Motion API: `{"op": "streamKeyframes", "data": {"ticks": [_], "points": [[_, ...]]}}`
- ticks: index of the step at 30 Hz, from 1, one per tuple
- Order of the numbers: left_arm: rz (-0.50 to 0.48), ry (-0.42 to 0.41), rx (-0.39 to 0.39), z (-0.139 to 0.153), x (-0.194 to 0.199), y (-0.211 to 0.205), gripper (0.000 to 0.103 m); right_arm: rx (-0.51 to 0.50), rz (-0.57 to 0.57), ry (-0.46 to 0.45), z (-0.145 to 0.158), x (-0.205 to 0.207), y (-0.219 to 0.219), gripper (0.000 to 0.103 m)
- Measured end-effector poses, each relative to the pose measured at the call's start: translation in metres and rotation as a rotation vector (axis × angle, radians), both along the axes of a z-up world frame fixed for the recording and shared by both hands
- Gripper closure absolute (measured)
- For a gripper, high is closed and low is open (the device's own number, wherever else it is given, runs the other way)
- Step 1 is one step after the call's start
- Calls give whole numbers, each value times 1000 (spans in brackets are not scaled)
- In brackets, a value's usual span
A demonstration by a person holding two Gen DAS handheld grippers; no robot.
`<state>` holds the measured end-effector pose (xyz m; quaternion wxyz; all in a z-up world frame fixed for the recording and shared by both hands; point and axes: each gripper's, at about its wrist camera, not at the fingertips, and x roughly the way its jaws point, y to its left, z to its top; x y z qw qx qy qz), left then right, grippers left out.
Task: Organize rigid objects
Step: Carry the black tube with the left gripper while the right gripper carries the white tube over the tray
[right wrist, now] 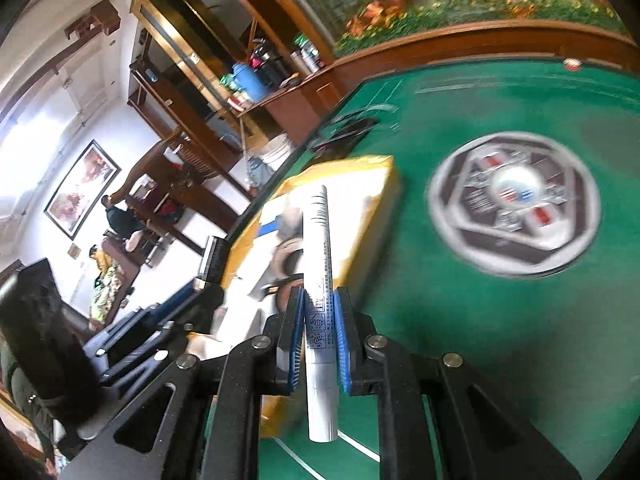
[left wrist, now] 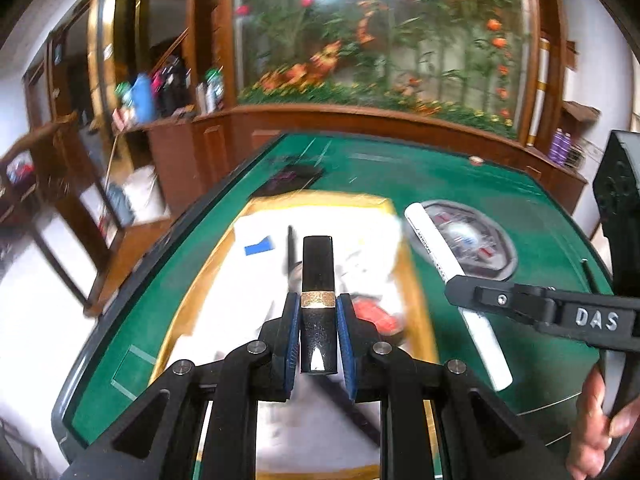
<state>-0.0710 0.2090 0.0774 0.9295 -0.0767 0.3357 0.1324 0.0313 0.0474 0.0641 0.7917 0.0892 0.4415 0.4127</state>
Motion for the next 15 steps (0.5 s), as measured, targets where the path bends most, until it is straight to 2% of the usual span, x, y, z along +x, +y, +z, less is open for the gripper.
{"op": "streamKeyframes", "data": {"ticks": [3,6,15], "points": [[16,29,-50,-13,-3,17,84,-16,35,28,-11,-6,30,89],[14,45,-61,-22,-2,22,84,-24,53,38,-17,-13,51,89],[20,72,-103,-36,4,32,84,-62,55,57,-34,-18,85,89]]}}
